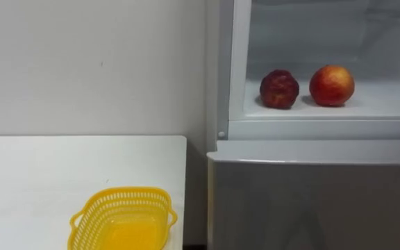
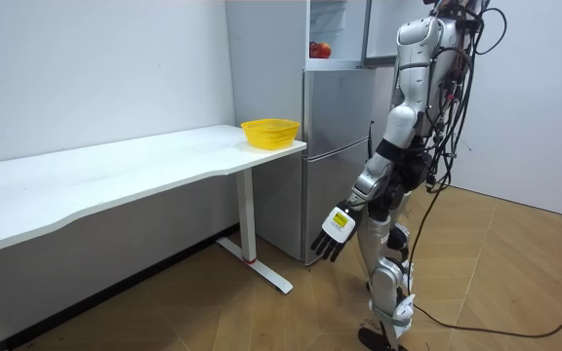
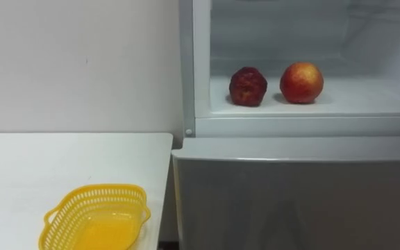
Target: Retrieve from the upper fridge
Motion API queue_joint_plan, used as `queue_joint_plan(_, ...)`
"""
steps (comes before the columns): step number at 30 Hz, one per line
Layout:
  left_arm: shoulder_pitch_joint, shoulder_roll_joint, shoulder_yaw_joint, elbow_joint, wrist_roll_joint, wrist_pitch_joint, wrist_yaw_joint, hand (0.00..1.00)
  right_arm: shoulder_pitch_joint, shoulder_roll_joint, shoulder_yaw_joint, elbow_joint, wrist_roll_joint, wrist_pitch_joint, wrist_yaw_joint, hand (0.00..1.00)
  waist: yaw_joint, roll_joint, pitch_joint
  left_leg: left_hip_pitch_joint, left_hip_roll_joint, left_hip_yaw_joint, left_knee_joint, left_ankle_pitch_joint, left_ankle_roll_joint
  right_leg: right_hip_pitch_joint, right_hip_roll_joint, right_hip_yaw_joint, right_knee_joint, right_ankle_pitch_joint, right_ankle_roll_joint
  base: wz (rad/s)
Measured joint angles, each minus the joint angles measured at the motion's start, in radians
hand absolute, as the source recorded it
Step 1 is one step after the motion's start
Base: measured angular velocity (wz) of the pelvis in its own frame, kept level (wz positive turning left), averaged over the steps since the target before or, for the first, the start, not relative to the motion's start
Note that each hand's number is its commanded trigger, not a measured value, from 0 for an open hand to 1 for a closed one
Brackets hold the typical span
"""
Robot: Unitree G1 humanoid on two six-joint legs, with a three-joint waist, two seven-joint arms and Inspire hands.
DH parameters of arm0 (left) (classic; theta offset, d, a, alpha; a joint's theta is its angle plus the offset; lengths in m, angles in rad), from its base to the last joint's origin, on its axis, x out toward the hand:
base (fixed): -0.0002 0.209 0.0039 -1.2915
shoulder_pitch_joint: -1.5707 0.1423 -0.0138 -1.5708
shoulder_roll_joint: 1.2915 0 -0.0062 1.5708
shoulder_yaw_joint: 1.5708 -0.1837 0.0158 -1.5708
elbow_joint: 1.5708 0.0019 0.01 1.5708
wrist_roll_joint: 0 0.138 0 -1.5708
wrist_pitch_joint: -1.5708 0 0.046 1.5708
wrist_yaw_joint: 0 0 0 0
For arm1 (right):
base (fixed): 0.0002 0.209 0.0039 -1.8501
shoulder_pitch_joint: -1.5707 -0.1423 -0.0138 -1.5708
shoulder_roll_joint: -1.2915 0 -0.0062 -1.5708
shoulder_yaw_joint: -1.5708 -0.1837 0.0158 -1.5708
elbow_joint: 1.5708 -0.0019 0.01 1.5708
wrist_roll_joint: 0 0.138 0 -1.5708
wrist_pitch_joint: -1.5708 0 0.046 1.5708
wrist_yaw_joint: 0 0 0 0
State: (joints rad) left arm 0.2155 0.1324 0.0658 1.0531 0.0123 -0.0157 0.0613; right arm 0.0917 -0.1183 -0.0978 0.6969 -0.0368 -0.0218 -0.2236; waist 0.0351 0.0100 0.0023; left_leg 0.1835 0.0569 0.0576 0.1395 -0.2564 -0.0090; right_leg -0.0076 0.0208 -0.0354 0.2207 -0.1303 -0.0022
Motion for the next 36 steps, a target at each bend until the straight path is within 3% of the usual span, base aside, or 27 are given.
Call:
queue_joint_plan(2,0.009,0.005,0.0,0.0,-0.002,0.0,-0.005,0.0,0.0,0.001,0.018,-0.153,0.002,0.001,-0.013,0.0,0.002,0.003,0.0027,-0.007,0.0,0.004,0.004,0.0,0.0,-0.007,0.001,0.003,0.0,0.001,0.0,-0.06)
queue_joint_plan(3,0.013,0.011,0.001,-0.001,-0.002,0.0,-0.004,0.0,0.009,0.007,0.029,-0.215,0.019,0.041,-0.039,0.0,0.0,-0.004,0.0082,-0.006,0.001,0.005,0.006,0.001,-0.001,-0.006,0.002,0.003,-0.002,0.002,-0.001,-0.07)
queue_joint_plan(5,0.02,0.014,0.001,-0.002,-0.002,0.0,-0.003,0.0,0.046,0.005,0.052,-0.275,0.029,0.04,-0.055,0.0,0.004,-0.008,0.0125,-0.006,0.001,0.013,0.005,0.001,-0.001,-0.008,0.002,0.005,0.0,0.003,-0.002,-0.09)
queue_joint_plan(10,0.03,0.01,0.0,-0.002,-0.001,0.001,0.004,0.0,0.05,0.009,0.078,-0.351,0.029,0.042,-0.115,0.0,-0.001,-0.008,0.0104,-0.009,-0.001,0.039,0.005,0.0,-0.001,-0.021,0.002,0.022,0.004,0.004,0.0,-0.15)
queue_joint_plan(15,0.032,0.004,0.0,0.025,0.002,0.001,0.017,0.0,0.082,0.008,0.077,-0.488,0.027,0.042,-0.23,0.0,-0.002,0.004,0.0025,-0.015,0.0,0.05,0.005,0.0,-0.001,-0.032,0.007,0.036,0.004,0.007,0.0,-0.08)
queue_joint_plan(23,0.045,0.005,-0.033,0.034,0.001,-0.002,0.043,0.0,0.085,0.007,0.127,-0.655,-0.01,0.04,-0.389,0.0,0.002,0.013,0.0024,-0.015,0.001,0.066,0.011,0.0,-0.001,-0.048,0.014,0.058,0.029,0.008,-0.003,-0.07)
queue_joint_plan(25,0.044,0.005,-0.034,0.051,0.001,-0.013,0.044,0.0,0.085,0.007,0.138,-0.691,-0.055,0.02,-0.412,0.0,0.003,0.013,0.0034,-0.016,0.001,0.068,0.011,0.0,-0.001,-0.052,0.014,0.058,0.034,0.008,-0.003,0.0)
queue_joint_plan(29,0.049,0.005,-0.043,0.075,0.001,-0.016,0.046,0.0,0.048,0.001,0.15,-0.754,-0.126,-0.078,-0.462,0.0,0.004,0.013,0.006,-0.016,0.001,0.067,0.008,0.0,-0.001,-0.052,0.014,0.057,0.034,0.011,-0.002,0.04)
queue_joint_plan(31,0.048,0.006,-0.052,0.077,0.0,-0.016,0.047,0.0,0.035,-0.009,0.161,-0.765,-0.137,-0.106,-0.484,0.0,0.014,0.012,0.0063,-0.017,0.001,0.065,0.004,0.0,-0.001,-0.05,0.015,0.056,0.028,0.019,-0.003,0.0)
queue_joint_plan(34,0.049,0.007,-0.071,0.077,0.0,-0.016,0.061,0.0,0.034,-0.012,0.18,-0.794,-0.207,-0.139,-0.511,0.0,0.027,0.013,0.0051,-0.02,0.003,0.065,0.003,0.0,-0.001,-0.046,0.016,0.054,0.015,0.029,-0.004,0.0)
queue_joint_plan(36,0.052,0.009,-0.072,0.08,0.001,-0.016,0.062,0.0,0.033,-0.012,0.196,-0.814,-0.256,-0.166,-0.522,0.0,0.03,0.012,-0.0008,-0.021,0.003,0.062,0.004,0.0,-0.001,-0.046,0.015,0.051,0.013,0.029,-0.004,0.03)
